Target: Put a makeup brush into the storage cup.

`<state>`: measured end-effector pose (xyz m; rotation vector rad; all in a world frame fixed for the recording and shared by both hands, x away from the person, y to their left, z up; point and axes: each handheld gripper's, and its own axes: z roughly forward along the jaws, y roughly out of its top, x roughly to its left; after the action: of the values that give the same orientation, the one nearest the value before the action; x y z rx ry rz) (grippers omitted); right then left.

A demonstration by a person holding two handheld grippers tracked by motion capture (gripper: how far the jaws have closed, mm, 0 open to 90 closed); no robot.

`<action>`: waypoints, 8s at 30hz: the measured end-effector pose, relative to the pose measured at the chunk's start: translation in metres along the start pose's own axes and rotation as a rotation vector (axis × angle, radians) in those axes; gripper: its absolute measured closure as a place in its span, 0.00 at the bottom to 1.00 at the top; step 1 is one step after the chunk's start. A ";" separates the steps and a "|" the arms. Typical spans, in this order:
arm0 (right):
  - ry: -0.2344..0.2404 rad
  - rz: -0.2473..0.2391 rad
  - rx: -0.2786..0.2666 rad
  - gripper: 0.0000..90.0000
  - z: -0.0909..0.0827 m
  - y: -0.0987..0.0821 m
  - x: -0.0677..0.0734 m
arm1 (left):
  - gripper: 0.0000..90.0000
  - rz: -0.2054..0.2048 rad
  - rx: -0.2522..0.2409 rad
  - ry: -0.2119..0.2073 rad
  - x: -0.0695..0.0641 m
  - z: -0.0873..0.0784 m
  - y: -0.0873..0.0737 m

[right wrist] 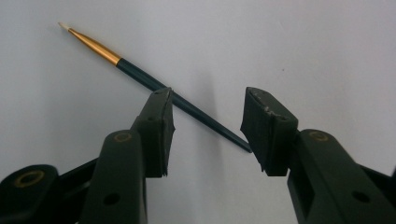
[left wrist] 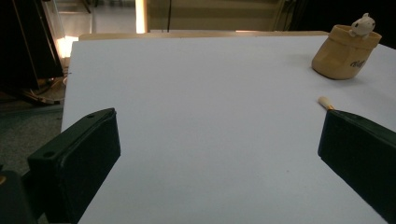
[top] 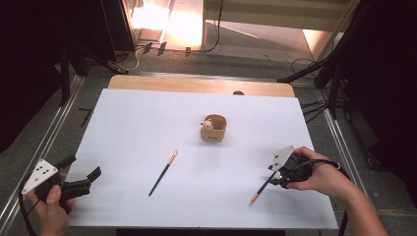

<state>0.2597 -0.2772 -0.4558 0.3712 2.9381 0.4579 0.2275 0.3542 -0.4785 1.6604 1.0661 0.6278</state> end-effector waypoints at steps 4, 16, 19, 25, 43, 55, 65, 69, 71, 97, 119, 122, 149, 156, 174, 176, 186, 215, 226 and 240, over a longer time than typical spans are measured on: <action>0.007 -0.059 0.007 0.65 0.000 0.002 -0.003 | 0.00 -0.003 -0.002 -0.001 0.000 0.000 0.000; 0.070 -0.252 0.081 0.73 0.004 0.009 0.001 | 0.00 -0.003 0.001 0.000 0.000 0.000 0.000; 0.066 -0.325 0.088 0.75 0.006 0.011 0.002 | 0.00 0.000 0.001 0.000 0.000 0.000 0.000; 0.051 -0.413 0.109 0.78 0.011 0.014 0.005 | 0.00 -0.001 0.001 0.002 0.000 0.000 0.000; 0.068 -0.547 0.159 0.85 0.025 0.022 0.009 | 0.00 -0.004 -0.002 -0.001 0.001 0.000 -0.001; 0.113 -0.554 0.203 0.94 0.035 0.026 0.009 | 0.00 0.000 0.002 -0.004 0.000 0.002 -0.001; 0.135 -0.508 0.226 0.94 0.036 0.028 0.007 | 0.00 0.005 0.005 -0.008 -0.001 0.003 -0.001; 0.141 -0.488 0.240 0.94 0.037 0.030 0.006 | 0.00 0.006 0.009 -0.006 -0.001 0.002 -0.001; 0.145 -0.490 0.245 0.94 0.037 0.031 0.006 | 0.00 0.004 0.009 -0.004 -0.001 0.002 -0.001; 0.101 -0.373 0.119 0.95 0.022 0.030 0.003 | 0.00 -0.006 0.005 -0.004 0.001 0.001 -0.001; 0.042 -0.246 -0.110 0.95 0.002 0.034 -0.005 | 0.00 -0.008 0.001 -0.006 0.001 0.001 -0.001; 0.037 -0.210 -0.169 0.95 -0.001 0.033 -0.007 | 0.00 -0.005 0.004 -0.006 0.001 0.001 -0.001; -0.061 -0.051 -0.489 0.95 -0.022 0.034 -0.013 | 0.00 -0.004 0.009 -0.002 0.001 0.001 -0.001; -0.074 -0.016 -0.519 0.95 -0.021 0.035 -0.014 | 0.00 -0.003 0.009 -0.001 0.001 0.001 -0.001; -0.153 0.158 -0.634 0.95 -0.027 0.045 -0.017 | 0.00 -0.006 0.008 -0.004 0.001 0.001 -0.001; -0.160 0.176 -0.645 0.95 -0.026 0.045 -0.018 | 0.00 -0.006 0.004 -0.006 0.001 0.001 -0.001; -0.209 0.252 -0.729 0.95 -0.026 0.043 -0.021 | 0.00 -0.003 0.009 -0.004 0.001 0.001 -0.001; -0.328 0.355 -0.874 0.95 -0.028 0.050 -0.024 | 0.00 0.000 0.010 -0.002 0.001 0.001 -0.001; -0.344 0.379 -0.921 0.95 -0.027 0.054 -0.025 | 0.00 0.001 0.009 -0.005 0.001 0.001 -0.001; -0.357 0.419 -0.964 0.94 -0.023 0.063 -0.028 | 0.00 0.001 0.009 -0.006 0.001 0.001 -0.001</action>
<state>0.2963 -0.2324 -0.4112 0.7943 1.9690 1.5508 0.2286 0.3545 -0.4800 1.6699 1.0653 0.6196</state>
